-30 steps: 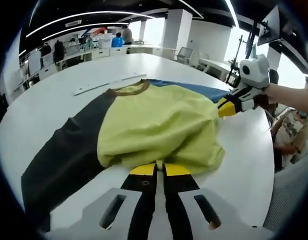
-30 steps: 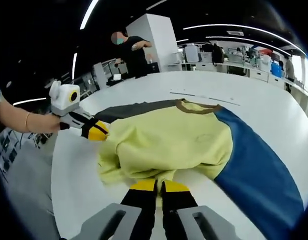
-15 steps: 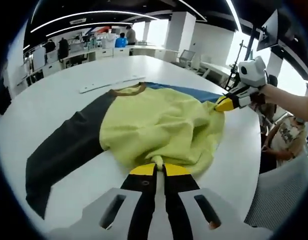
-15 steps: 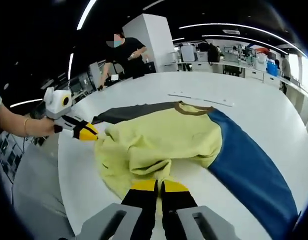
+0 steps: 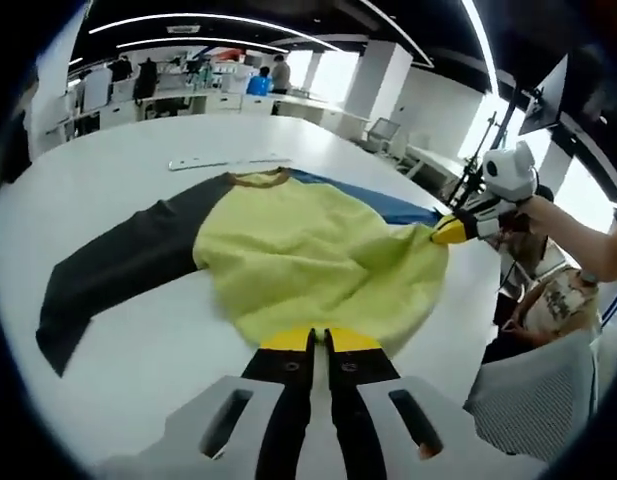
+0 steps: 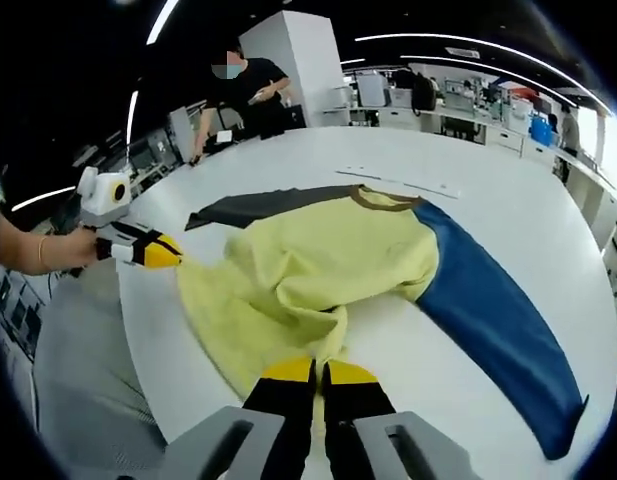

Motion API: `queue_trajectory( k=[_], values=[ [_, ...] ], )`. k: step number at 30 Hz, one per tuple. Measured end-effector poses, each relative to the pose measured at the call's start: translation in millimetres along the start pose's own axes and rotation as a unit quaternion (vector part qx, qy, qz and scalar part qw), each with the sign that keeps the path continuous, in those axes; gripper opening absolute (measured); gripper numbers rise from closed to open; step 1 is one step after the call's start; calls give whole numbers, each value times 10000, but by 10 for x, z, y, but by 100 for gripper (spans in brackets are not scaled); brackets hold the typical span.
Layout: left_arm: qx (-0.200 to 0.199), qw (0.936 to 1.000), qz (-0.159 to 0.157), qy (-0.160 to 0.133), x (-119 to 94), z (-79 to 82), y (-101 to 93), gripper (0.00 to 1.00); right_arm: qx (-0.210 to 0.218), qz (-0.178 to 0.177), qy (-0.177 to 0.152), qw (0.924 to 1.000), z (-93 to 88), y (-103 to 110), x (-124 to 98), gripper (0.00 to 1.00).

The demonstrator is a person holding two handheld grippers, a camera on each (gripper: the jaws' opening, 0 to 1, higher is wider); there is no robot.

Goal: Fold the garment on the visible template until the final outline fits inside the template.

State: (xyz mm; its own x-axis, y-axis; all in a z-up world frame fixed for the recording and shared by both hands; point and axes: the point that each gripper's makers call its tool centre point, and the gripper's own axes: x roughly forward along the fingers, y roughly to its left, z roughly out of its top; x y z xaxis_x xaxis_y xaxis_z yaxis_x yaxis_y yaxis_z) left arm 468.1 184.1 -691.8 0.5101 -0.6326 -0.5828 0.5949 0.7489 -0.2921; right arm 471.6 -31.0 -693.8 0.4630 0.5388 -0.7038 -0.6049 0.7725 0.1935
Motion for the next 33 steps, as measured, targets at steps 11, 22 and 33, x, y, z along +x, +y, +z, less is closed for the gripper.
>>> queue_trajectory(
  k=[11,22,33],
  values=[
    [-225,9994,143,226,-187,-259,2,2,-165,-313,268,9990,-276,234,-80,0],
    [-855,9917,474,834,-176,-769,156,1,489,-533,528,9960,-626,221,69,0],
    [-900,9923,464,710,-183,-781,119,1,990,-632,381,9923,-571,212,37,0]
  ],
)
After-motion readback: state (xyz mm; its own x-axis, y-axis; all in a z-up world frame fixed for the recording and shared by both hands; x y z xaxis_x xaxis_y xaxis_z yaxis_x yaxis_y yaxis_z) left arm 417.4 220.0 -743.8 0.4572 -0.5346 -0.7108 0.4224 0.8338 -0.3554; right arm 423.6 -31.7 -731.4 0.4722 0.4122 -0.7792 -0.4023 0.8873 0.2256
